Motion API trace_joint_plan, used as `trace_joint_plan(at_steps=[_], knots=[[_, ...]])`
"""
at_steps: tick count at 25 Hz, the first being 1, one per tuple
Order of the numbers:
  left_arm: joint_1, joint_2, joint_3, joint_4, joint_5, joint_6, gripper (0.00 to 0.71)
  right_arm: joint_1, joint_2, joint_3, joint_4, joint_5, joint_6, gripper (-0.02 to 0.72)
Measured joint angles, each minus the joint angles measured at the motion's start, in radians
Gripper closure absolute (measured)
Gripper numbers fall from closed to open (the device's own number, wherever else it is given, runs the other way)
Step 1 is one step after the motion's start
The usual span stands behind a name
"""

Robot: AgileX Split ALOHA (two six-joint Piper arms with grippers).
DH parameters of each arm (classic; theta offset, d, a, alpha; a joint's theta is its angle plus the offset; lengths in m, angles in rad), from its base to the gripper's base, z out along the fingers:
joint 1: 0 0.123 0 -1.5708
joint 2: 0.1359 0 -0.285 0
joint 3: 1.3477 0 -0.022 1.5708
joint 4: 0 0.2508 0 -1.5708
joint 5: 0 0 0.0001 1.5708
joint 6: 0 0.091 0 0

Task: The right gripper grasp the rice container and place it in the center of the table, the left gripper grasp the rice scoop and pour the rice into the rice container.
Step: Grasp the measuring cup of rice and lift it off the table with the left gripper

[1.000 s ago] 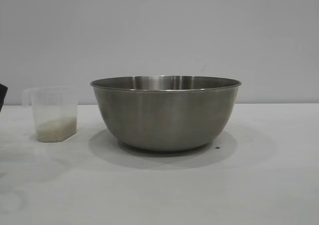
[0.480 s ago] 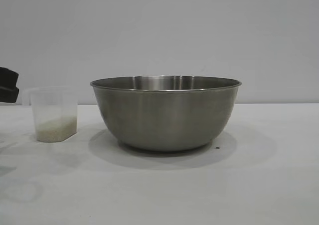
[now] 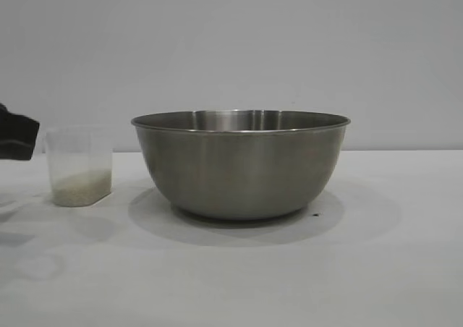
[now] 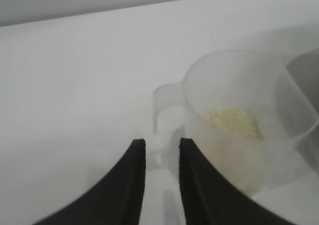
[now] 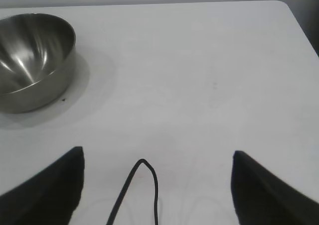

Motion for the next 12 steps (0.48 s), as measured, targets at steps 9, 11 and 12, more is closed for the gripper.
trace_joint_plan(at_steps=[9, 11, 12], knots=[[0.0, 0.047, -0.07, 0.0, -0.002, 0.017, 0.571, 0.0, 0.0, 0.0, 0.0, 0.0, 0.0, 0.141], [0.0, 0.059, -0.087, 0.0, -0.002, 0.02, 0.571, 0.0, 0.0, 0.0, 0.0, 0.0, 0.0, 0.141], [0.0, 0.065, -0.096, 0.0, -0.002, 0.022, 0.571, 0.0, 0.0, 0.0, 0.0, 0.0, 0.0, 0.141]])
